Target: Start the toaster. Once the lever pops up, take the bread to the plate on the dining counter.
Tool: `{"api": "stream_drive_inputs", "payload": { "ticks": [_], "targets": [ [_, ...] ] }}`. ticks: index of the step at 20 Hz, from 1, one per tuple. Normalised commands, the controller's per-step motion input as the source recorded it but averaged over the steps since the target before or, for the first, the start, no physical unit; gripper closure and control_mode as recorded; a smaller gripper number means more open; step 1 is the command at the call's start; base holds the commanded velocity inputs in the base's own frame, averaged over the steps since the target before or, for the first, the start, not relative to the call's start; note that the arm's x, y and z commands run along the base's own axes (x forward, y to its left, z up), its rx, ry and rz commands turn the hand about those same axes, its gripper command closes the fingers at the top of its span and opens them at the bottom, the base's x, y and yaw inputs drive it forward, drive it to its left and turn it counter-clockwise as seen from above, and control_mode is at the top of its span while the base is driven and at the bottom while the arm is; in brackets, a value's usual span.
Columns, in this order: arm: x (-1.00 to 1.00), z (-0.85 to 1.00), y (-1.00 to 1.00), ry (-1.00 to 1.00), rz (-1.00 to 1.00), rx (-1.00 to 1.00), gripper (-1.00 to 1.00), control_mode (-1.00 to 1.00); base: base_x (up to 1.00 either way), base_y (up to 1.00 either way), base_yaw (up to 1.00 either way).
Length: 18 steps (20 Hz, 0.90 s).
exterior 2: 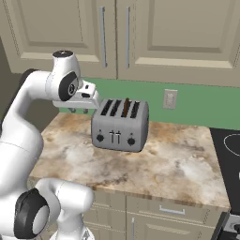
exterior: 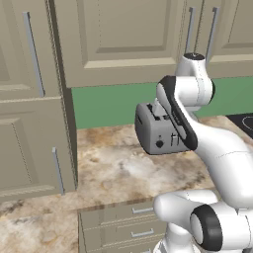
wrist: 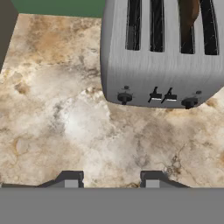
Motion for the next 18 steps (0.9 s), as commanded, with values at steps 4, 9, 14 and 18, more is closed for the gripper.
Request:
{"api": "stream_drive_inputs", "payload": {
  "ticks": [4,9,14,18],
  "targets": [
    [0.0,0.0,-0.12,0.0,0.0,0.0,-1.0,-1.0,0.0,0.0,0.0],
    [-0.03,-0.01,-0.31,0.0,0.0,0.0,-1.0,-1.0,0.0,0.0,0.0],
    [0.0,-0.07,-0.31,0.0,0.0,0.0,-1.0,-1.0,0.0,0.0,0.0],
    [0.0,-0.16,-0.24,0.0,0.0,0.0,-1.0,-1.0,0.0,0.0,0.0]
  ]
}}
